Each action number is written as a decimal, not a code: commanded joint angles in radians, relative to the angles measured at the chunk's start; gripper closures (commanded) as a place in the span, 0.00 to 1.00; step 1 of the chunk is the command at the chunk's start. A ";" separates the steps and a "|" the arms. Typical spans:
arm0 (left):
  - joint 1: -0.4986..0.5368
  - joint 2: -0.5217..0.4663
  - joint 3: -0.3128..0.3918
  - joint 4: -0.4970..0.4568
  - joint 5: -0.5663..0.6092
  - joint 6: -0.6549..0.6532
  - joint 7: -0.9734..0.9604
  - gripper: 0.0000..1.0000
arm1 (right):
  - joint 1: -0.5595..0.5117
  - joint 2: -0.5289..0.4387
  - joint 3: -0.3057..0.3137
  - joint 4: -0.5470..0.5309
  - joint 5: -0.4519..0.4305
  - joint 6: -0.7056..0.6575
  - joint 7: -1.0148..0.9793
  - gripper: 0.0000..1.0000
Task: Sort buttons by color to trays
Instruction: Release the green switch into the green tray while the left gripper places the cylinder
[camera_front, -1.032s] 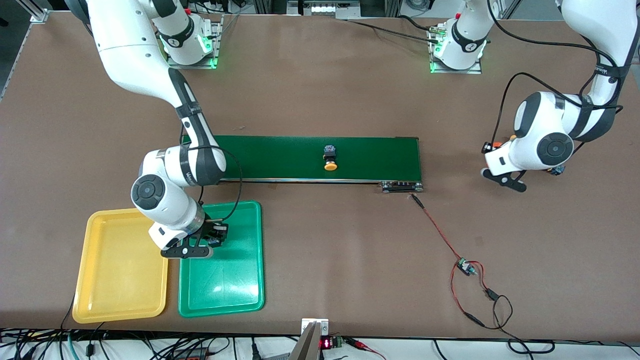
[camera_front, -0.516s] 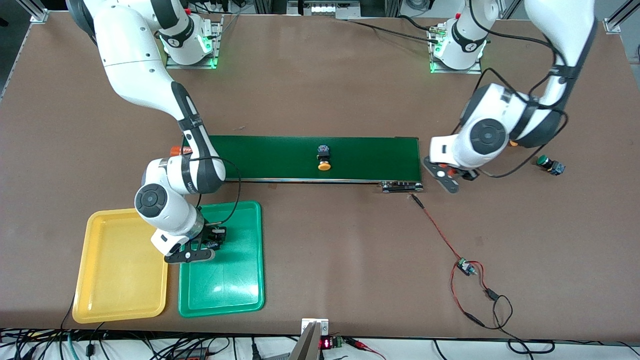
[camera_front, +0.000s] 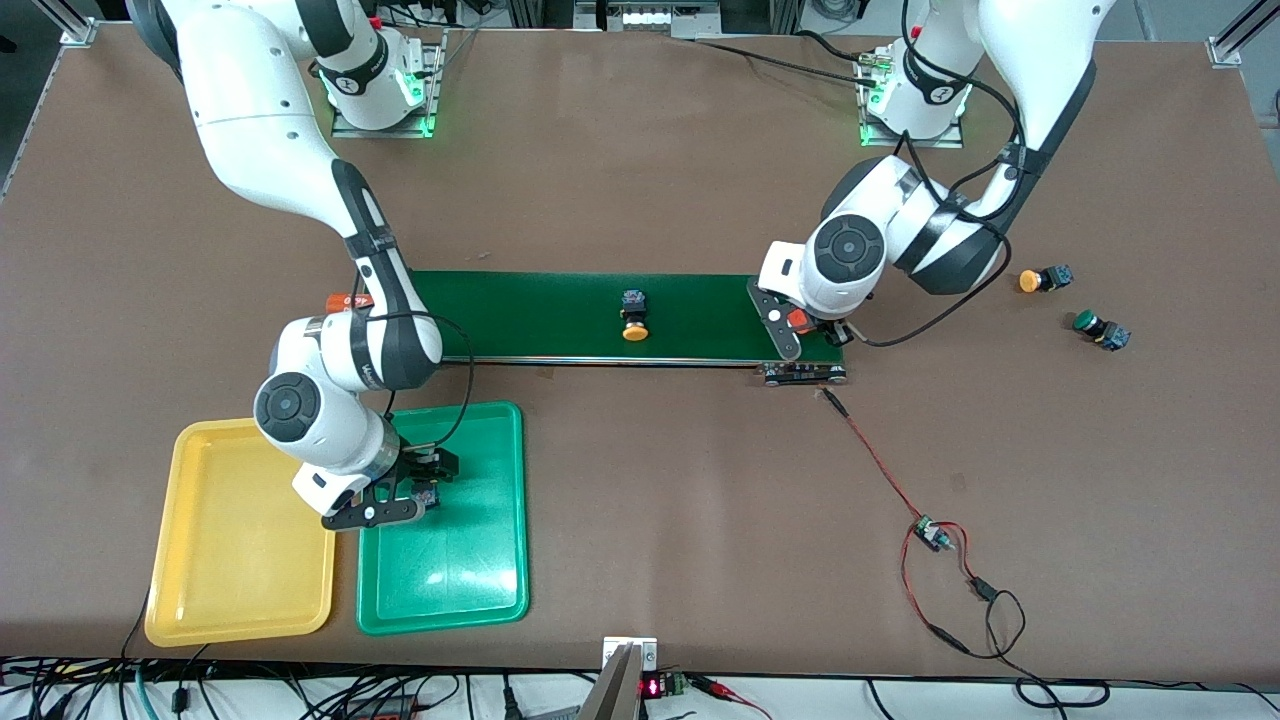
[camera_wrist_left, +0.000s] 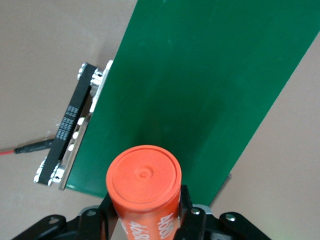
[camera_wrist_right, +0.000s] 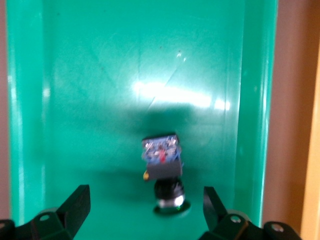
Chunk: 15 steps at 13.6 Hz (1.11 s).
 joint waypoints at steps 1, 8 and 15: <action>-0.019 0.030 -0.007 0.031 0.003 -0.007 0.031 0.14 | 0.012 -0.092 0.010 -0.014 -0.002 -0.125 0.099 0.00; 0.033 -0.041 0.007 0.077 -0.009 -0.101 0.023 0.00 | 0.130 -0.253 0.008 -0.099 -0.003 -0.304 0.330 0.00; 0.053 -0.033 0.340 0.156 -0.012 -0.125 0.037 0.00 | 0.288 -0.285 0.010 -0.172 -0.003 -0.305 0.561 0.00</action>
